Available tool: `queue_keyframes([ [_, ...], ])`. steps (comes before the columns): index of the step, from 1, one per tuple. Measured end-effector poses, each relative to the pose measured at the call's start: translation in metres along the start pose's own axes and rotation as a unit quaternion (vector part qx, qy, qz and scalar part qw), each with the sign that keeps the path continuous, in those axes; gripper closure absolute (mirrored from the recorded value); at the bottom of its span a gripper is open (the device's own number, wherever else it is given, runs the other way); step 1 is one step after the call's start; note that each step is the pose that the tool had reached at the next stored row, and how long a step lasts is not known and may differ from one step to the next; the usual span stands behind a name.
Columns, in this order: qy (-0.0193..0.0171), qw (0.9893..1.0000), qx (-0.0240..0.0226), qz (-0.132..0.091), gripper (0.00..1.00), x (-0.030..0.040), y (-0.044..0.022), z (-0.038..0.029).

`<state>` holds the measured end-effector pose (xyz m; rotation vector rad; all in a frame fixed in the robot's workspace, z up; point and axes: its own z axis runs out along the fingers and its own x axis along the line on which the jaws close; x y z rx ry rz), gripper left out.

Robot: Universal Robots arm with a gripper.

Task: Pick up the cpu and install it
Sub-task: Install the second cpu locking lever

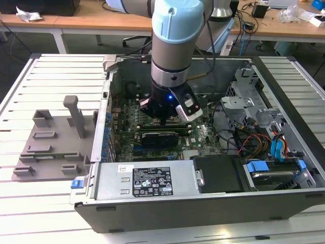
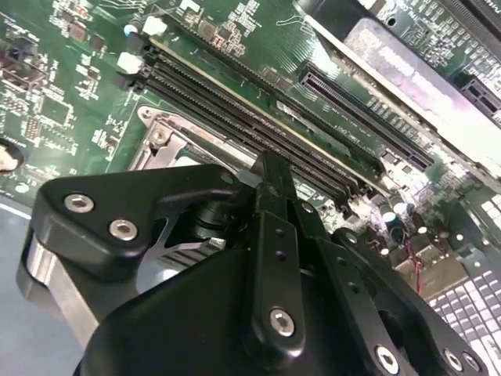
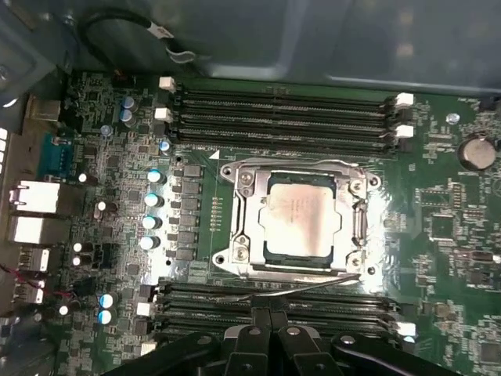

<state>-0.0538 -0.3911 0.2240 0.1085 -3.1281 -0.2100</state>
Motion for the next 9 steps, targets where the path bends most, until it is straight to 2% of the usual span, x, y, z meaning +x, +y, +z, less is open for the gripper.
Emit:
queue_keyframes([
  [4, 0.0, 1.0, 0.0, 0.0, 0.89, 0.0012, 0.0025, 0.0087],
  [7, 0.0001, 1.0, 0.0, 0.0, 0.89, 0.0035, 0.0086, 0.0152],
  [9, -0.0001, 1.0, 0.0, 0.0, 0.89, 0.0107, 0.0124, 0.0199],
])
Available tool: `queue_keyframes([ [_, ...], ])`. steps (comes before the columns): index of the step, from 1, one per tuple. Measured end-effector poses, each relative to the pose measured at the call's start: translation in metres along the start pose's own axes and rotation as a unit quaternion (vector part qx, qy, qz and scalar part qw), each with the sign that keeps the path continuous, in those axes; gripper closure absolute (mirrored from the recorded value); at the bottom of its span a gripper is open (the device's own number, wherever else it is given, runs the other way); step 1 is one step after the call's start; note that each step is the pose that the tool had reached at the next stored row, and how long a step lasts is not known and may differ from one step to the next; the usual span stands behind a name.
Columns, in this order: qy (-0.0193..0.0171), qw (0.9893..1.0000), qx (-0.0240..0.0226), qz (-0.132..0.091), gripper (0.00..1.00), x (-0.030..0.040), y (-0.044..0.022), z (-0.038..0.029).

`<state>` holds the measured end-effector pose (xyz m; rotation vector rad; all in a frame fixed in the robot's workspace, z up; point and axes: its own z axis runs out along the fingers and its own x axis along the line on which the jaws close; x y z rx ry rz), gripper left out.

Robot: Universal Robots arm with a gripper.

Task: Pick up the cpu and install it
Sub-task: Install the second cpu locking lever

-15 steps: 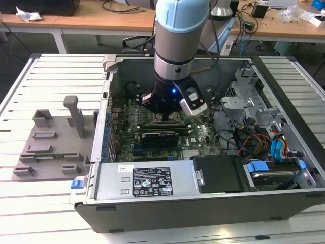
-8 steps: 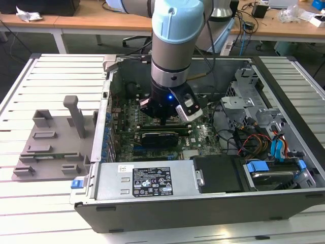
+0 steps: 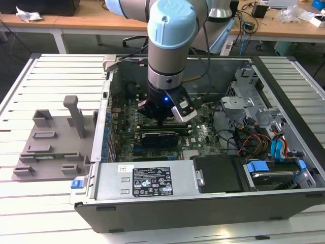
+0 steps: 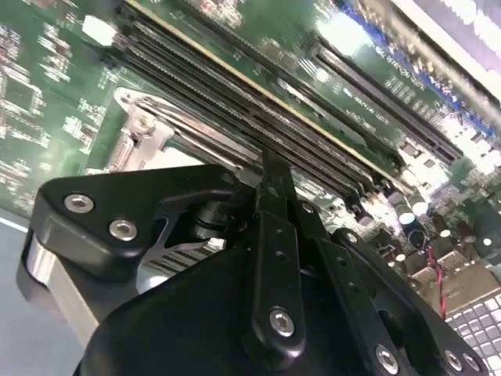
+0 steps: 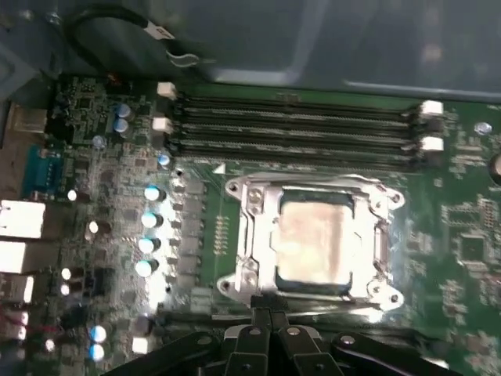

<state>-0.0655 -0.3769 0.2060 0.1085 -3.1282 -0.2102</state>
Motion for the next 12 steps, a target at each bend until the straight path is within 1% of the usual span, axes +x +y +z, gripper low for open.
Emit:
queue_keyframes([
  [1, 0.0, 1.0, 0.0, 0.0, 0.89, 0.005, 0.0008, 0.002],
  [2, 0.0002, 1.0, 0.0001, 0.0, 0.89, 0.0083, 0.0009, 0.0031],
  [3, 0.0003, 1.0, -0.0003, 0.0, 0.89, 0.0101, 0.001, 0.0038],
  [4, 0.0002, 1.0, -0.0016, 0.0, 0.89, 0.0118, 0.0011, 0.0044],
  [5, -0.0007, 1.0, -0.0055, 0.0, 0.89, 0.0136, 0.0017, 0.0055],
  [8, -0.0006, 0.9999, -0.0103, 0.0, 0.89, 0.0155, 0.0018, 0.0055],
  [9, -0.0007, 0.9999, -0.0111, 0.0, 0.89, 0.0155, 0.0019, 0.0057],
  [12, -0.0008, 0.9999, -0.0112, 0.0, 0.89, 0.0155, 0.0019, 0.0058],
])
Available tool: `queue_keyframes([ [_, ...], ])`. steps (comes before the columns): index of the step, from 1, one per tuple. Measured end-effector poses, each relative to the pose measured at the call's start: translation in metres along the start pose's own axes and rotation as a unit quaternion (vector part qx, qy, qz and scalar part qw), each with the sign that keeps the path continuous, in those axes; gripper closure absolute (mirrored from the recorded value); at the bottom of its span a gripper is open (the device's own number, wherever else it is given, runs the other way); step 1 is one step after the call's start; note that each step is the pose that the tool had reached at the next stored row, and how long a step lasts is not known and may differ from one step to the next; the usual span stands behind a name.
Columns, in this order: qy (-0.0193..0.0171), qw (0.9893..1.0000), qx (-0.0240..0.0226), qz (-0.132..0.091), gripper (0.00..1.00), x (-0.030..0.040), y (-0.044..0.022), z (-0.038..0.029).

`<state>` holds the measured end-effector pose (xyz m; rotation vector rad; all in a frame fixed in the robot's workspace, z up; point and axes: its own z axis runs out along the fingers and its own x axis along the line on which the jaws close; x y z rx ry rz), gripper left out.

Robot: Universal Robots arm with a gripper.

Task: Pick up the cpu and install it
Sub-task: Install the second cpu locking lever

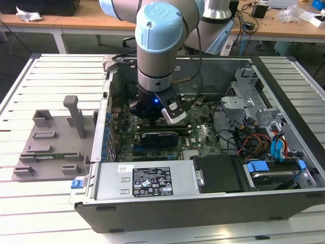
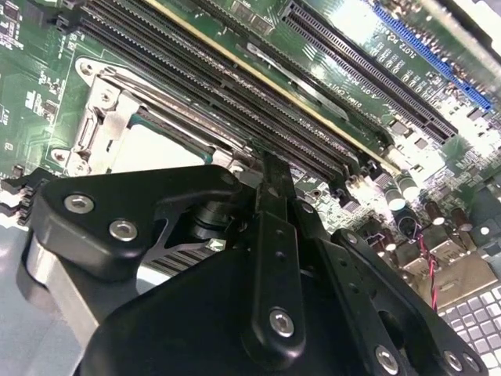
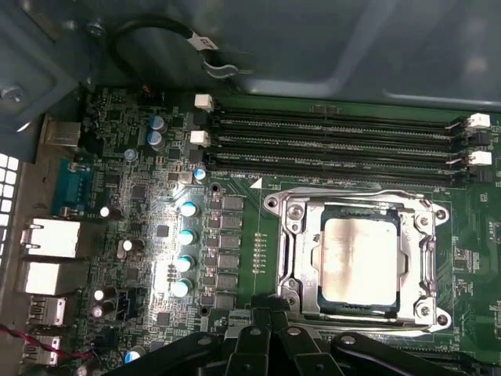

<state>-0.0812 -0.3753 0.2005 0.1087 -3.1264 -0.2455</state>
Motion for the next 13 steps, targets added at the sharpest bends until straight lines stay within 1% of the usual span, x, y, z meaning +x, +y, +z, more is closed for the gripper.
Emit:
queue_keyframes([
  [6, 0.0, 1.0, 0.0, 0.0, 0.89, -0.0001, 0.0002, -0.0003],
  [8, 0.0002, 1.0, 0.0004, 0.0, 0.89, -0.0001, 0.0014, -0.0009],
  [10, 0.0001, 1.0, 0.0001, 0.0, 0.89, -0.0003, 0.0031, -0.0004],
  [13, 0.0005, 1.0, -0.0007, 0.0, 0.89, -0.0006, 0.0031, 0.0007],
])
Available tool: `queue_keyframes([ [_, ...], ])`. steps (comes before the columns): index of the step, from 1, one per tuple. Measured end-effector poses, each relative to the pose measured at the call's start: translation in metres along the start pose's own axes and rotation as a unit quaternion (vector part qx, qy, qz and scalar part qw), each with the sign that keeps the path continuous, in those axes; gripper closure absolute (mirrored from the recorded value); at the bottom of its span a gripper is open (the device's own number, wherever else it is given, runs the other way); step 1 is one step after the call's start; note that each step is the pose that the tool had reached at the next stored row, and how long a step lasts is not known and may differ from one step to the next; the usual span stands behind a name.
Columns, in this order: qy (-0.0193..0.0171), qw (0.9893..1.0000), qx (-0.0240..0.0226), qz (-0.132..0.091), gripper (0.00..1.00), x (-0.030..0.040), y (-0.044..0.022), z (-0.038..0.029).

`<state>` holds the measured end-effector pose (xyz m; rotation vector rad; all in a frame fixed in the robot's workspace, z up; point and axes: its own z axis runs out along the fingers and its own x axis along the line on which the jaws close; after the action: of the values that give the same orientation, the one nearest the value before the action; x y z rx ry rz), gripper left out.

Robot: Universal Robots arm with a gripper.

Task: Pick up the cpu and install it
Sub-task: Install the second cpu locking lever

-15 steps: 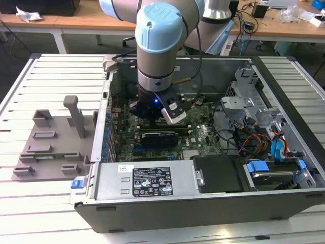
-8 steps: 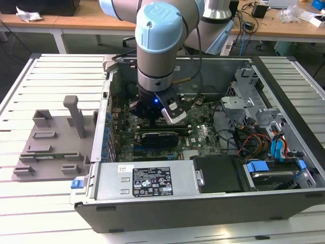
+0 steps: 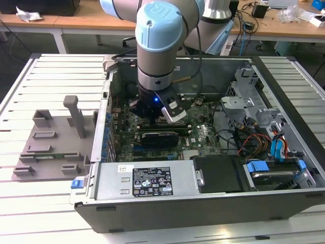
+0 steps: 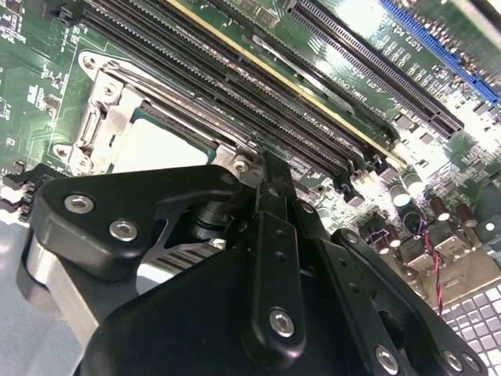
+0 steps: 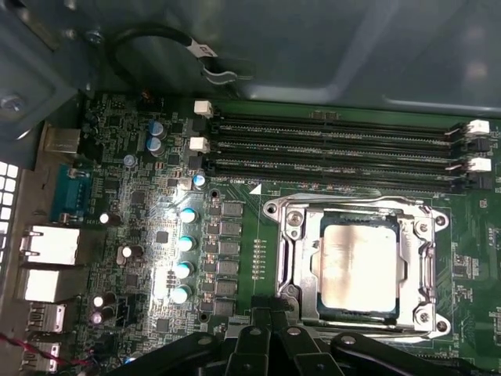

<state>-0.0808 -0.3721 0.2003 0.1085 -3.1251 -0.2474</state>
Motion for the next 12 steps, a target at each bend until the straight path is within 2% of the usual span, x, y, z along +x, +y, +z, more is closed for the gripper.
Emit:
queue_keyframes([
  [4, -0.0004, 1.0, -0.0011, 0.0, 0.89, -0.0001, 0.0, -0.002],
  [6, -0.0003, 1.0, -0.0007, 0.0, 0.89, -0.0002, 0.0014, -0.0096],
  [8, -0.0002, 1.0, 0.0009, 0.0, 0.89, -0.001, 0.0046, -0.0128],
  [10, 0.0001, 1.0, 0.0059, 0.0, 0.89, -0.0033, 0.0103, -0.0127],
  [12, 0.0014, 0.9999, 0.0132, 0.0, 0.89, -0.0102, 0.0187, -0.0114],
])
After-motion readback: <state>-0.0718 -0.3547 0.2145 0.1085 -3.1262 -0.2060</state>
